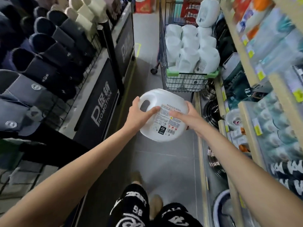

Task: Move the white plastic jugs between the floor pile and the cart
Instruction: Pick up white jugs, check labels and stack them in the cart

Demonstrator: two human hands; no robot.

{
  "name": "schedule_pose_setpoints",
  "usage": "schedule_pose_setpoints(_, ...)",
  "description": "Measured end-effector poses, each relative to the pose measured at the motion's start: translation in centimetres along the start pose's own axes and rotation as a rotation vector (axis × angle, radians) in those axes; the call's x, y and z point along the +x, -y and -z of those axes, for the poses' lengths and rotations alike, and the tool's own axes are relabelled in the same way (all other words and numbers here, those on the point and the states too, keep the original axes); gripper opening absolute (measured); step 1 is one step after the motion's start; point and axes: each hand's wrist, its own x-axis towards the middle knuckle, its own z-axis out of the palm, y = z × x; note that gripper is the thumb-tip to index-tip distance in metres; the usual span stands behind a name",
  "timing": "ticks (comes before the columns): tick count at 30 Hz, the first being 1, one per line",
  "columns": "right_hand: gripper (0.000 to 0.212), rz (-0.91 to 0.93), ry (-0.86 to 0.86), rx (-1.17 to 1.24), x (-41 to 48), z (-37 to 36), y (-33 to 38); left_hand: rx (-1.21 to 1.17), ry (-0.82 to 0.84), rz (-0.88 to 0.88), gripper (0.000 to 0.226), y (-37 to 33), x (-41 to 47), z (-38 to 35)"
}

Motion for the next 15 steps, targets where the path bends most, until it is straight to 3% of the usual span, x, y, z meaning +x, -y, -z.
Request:
schedule_pose_setpoints(5,0.074,0.011,-0.033,0.013,9.2,1.3,2.8,0.017,0.014,-0.023,0.075,-2.7,9.1,-0.3)
schedule_pose_setpoints(15,0.093,-0.007,-0.125,-0.011,29.9,4.1,11.3,0.085,0.113,-0.081,0.079,-9.9,32.9,0.4)
